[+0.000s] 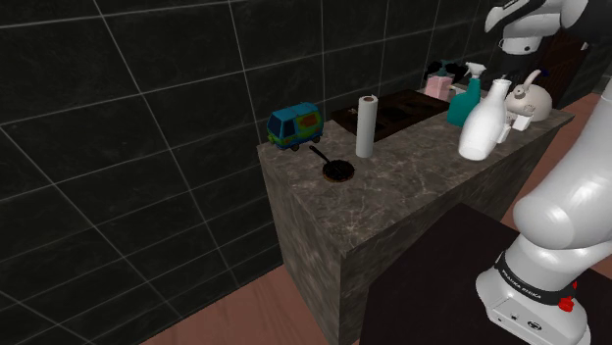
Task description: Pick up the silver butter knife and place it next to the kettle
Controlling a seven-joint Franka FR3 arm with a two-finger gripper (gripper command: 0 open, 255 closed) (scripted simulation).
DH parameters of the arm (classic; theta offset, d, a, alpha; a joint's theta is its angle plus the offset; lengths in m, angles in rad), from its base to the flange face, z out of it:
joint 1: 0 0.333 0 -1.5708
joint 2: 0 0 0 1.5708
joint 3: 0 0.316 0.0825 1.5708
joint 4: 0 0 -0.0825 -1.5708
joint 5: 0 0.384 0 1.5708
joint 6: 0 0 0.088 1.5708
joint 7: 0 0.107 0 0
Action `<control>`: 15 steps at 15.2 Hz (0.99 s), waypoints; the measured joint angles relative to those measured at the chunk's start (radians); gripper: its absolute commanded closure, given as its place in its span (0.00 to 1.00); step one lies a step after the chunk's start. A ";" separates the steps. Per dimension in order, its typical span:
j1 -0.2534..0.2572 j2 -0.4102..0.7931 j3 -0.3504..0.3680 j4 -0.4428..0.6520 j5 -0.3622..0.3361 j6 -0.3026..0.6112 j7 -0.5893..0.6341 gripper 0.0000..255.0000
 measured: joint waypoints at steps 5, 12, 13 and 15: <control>-0.003 0.019 0.001 -0.046 0.013 0.064 -0.009 1.00; -0.010 0.055 0.004 -0.103 0.037 0.154 -0.024 1.00; -0.011 0.059 0.005 -0.106 0.041 0.164 -0.025 1.00; -0.013 0.070 0.007 -0.118 0.050 0.190 -0.031 1.00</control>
